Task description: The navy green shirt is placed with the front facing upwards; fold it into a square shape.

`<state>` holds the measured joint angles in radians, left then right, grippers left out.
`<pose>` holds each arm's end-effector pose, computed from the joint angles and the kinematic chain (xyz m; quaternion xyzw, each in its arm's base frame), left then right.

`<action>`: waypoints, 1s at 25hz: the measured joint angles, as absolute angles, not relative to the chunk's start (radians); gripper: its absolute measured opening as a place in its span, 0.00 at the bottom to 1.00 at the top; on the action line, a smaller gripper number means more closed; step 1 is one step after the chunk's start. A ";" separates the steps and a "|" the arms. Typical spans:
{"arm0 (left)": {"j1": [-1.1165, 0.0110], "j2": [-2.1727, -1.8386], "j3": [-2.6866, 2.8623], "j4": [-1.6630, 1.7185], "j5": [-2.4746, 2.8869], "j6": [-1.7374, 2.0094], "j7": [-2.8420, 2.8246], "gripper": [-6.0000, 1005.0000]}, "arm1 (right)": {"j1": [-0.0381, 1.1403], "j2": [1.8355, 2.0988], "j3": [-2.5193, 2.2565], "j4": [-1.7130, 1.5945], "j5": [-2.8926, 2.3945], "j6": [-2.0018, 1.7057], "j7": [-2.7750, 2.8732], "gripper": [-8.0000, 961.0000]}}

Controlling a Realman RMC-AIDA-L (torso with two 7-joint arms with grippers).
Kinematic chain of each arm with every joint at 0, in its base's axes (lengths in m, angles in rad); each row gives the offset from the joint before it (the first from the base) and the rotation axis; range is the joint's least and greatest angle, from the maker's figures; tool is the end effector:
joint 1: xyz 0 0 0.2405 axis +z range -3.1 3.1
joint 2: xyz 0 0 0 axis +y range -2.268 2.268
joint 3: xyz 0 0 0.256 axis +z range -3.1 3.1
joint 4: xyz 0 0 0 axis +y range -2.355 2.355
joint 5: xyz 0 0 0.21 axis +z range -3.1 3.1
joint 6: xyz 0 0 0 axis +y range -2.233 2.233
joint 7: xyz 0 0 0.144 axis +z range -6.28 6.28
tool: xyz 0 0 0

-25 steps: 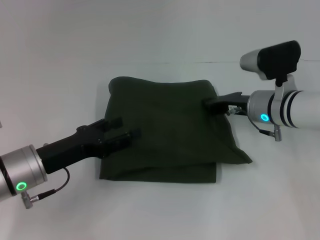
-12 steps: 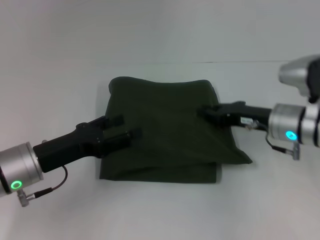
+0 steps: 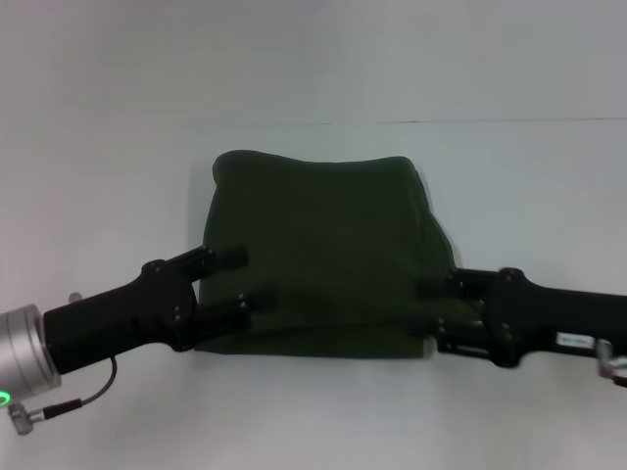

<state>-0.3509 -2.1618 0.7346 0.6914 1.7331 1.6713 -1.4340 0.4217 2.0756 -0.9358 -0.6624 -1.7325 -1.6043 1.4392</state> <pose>-0.2598 0.2831 -0.0072 -0.8728 -0.2764 -0.3842 0.1192 0.2528 0.3010 -0.0125 -0.9200 0.2387 0.3024 0.0721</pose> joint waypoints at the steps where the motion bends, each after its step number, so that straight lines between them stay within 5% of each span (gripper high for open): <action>1: -0.348 -2.162 0.735 0.691 1.733 1.681 -1.433 0.83 | 0.415 2.072 -0.928 -0.668 -1.734 -1.638 1.440 0.59; 8: -0.319 -2.161 0.733 0.695 1.739 1.782 -1.410 0.83 | 0.398 2.037 -0.910 -0.674 -1.742 -1.772 1.439 0.80; 15: -0.324 -2.160 0.740 0.712 1.852 1.821 -1.408 0.83 | 0.443 2.042 -0.910 -0.699 -1.830 -1.792 1.449 0.95; 25: -0.341 -2.159 0.747 0.711 1.914 1.808 -1.412 0.83 | 0.493 2.049 -0.908 -0.701 -1.877 -1.767 1.461 0.94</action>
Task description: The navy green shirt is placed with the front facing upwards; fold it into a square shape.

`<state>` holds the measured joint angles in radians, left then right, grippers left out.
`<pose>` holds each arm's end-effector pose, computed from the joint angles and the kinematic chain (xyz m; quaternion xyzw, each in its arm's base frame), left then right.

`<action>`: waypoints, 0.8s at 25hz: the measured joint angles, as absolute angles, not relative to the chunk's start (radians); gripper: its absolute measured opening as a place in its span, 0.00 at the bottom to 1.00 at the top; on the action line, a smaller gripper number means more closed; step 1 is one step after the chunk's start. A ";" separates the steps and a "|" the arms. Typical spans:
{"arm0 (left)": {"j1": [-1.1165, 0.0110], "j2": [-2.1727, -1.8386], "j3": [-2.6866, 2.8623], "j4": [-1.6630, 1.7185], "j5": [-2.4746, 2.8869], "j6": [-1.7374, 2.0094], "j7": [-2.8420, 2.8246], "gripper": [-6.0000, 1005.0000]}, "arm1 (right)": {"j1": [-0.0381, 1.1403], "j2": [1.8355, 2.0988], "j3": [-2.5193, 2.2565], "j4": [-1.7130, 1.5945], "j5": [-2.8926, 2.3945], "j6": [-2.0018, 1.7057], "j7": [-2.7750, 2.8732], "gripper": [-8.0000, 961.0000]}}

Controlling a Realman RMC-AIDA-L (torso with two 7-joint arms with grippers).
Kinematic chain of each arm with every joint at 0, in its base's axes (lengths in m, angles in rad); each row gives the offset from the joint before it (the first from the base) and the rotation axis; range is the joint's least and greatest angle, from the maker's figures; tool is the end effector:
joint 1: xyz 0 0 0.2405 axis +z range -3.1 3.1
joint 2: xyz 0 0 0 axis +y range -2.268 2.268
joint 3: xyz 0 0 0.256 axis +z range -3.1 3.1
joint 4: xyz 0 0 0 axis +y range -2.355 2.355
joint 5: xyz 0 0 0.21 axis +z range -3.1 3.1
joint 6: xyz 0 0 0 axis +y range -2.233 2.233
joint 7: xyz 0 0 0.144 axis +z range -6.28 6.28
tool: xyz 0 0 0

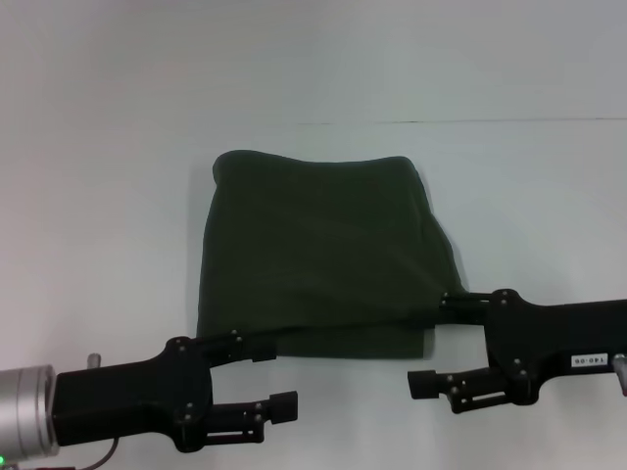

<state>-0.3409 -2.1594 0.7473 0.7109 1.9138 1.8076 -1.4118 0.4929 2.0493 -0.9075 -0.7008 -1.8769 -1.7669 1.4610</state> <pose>-0.2626 0.2530 -0.0190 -0.9095 -0.2524 -0.3292 0.0274 0.2377 0.2976 -0.0019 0.9479 -0.1852 -0.2590 0.0121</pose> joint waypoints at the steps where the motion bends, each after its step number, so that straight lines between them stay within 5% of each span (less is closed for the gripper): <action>1: -0.343 -2.160 0.747 0.710 1.916 1.805 -1.411 0.83 | 0.495 2.049 -0.909 -0.701 -1.877 -1.762 1.464 0.94; 20: -0.352 -2.160 0.747 0.708 1.918 1.784 -1.414 0.83 | 0.510 2.049 -0.914 -0.690 -1.881 -1.746 1.479 0.94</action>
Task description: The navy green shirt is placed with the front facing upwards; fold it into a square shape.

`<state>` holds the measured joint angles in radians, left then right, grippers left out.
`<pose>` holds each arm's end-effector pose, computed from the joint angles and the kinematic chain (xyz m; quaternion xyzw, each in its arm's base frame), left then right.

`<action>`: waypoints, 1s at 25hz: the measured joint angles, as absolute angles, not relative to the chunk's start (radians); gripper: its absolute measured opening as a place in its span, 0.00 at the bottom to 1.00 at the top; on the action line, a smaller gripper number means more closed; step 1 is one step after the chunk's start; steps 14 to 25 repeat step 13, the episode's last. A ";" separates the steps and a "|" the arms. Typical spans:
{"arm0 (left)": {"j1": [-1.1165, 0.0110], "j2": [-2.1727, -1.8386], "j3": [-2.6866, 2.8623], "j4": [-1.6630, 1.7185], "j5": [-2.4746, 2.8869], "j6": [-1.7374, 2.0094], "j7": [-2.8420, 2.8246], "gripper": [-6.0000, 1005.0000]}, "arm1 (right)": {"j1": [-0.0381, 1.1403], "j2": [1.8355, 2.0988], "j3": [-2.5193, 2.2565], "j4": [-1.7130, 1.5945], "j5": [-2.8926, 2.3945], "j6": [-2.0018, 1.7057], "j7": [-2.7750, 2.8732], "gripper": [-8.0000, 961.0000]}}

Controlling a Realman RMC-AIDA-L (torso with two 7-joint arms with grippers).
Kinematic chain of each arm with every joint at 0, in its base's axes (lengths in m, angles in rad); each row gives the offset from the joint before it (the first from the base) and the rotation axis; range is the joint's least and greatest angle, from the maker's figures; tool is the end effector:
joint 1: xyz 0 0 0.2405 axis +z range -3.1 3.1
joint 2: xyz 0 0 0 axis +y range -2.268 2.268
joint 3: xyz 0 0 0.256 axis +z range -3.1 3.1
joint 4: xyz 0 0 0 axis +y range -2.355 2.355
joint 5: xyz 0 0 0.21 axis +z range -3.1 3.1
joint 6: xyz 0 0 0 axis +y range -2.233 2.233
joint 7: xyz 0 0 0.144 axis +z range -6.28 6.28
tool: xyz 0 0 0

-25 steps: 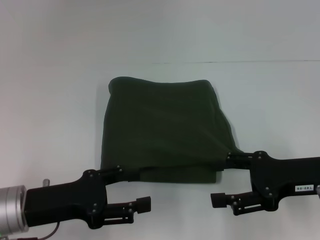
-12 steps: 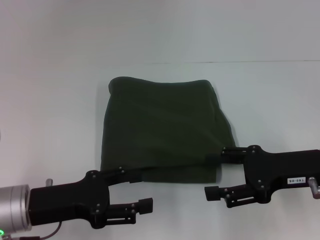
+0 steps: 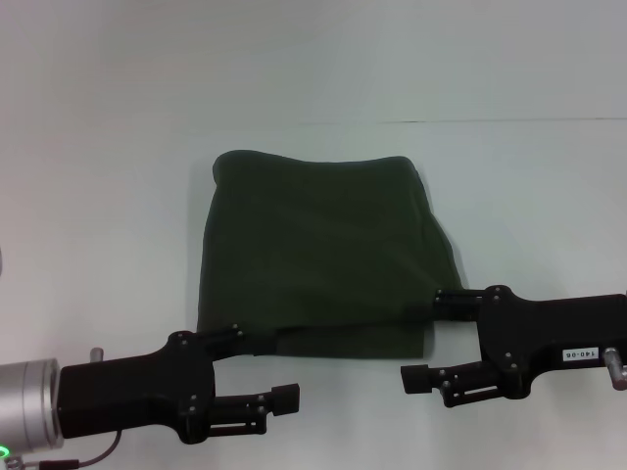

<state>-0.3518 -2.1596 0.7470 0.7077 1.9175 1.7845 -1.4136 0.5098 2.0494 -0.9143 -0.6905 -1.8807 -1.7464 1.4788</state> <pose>-0.2622 0.2578 -0.0204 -0.9108 -0.2536 -0.3240 0.0336 0.2349 0.3024 -0.0049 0.9480 -0.1919 -0.2536 0.0128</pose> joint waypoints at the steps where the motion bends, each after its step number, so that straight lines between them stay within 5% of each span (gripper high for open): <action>1: -0.352 -2.160 0.747 0.707 1.918 1.784 -1.414 0.83 | 0.510 2.049 -0.914 -0.690 -1.881 -1.746 1.479 0.94; 25: -0.351 -2.160 0.747 0.702 1.917 1.788 -1.416 0.83 | 0.505 2.049 -0.914 -0.689 -1.881 -1.747 1.479 0.94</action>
